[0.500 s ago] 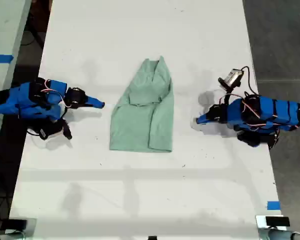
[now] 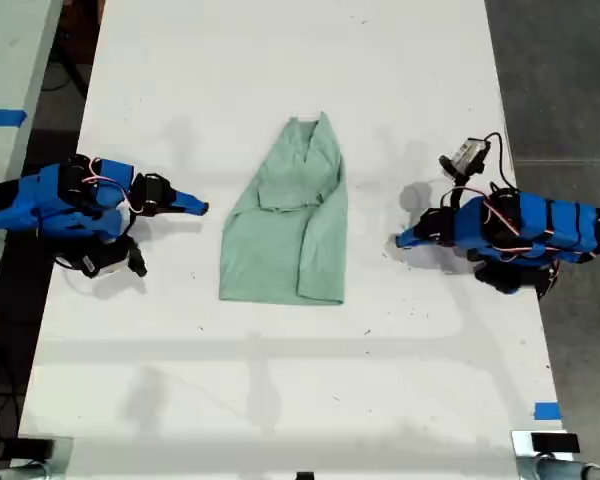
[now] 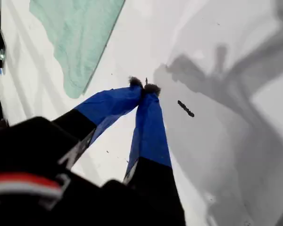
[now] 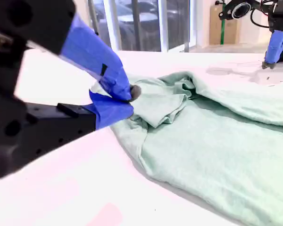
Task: Fold t shirt
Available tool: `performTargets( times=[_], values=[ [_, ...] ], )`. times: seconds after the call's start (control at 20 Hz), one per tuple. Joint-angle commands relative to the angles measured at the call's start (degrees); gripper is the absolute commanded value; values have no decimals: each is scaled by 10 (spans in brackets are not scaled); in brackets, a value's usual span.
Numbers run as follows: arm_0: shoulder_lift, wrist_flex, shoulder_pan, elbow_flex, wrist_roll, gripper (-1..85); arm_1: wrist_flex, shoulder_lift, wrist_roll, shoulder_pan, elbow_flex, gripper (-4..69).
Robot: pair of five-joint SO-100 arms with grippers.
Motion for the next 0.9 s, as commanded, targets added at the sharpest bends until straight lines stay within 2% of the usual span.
performTargets(
  times=[0.0,0.15,0.25,0.3,0.45,0.55,0.6,0.85],
  values=[
    [4,-1,-1,0,-12,-2,1,11,6,4,29,11],
    [-19,-14,6,-4,-13,-3,1,11,5,7,29,11],
    [-120,-34,4,-89,-15,-4,1,11,5,8,29,11],
    [-240,-17,7,-198,-15,-4,1,11,5,10,29,11],
    [-676,97,24,-529,-27,8,0,11,4,10,29,11],
    [-843,137,46,-627,-69,161,0,11,4,7,29,11],
    [-892,134,58,-641,-81,231,0,11,5,5,29,11],
    [-1034,106,108,-649,-154,238,0,11,4,4,29,11]
  ],
)
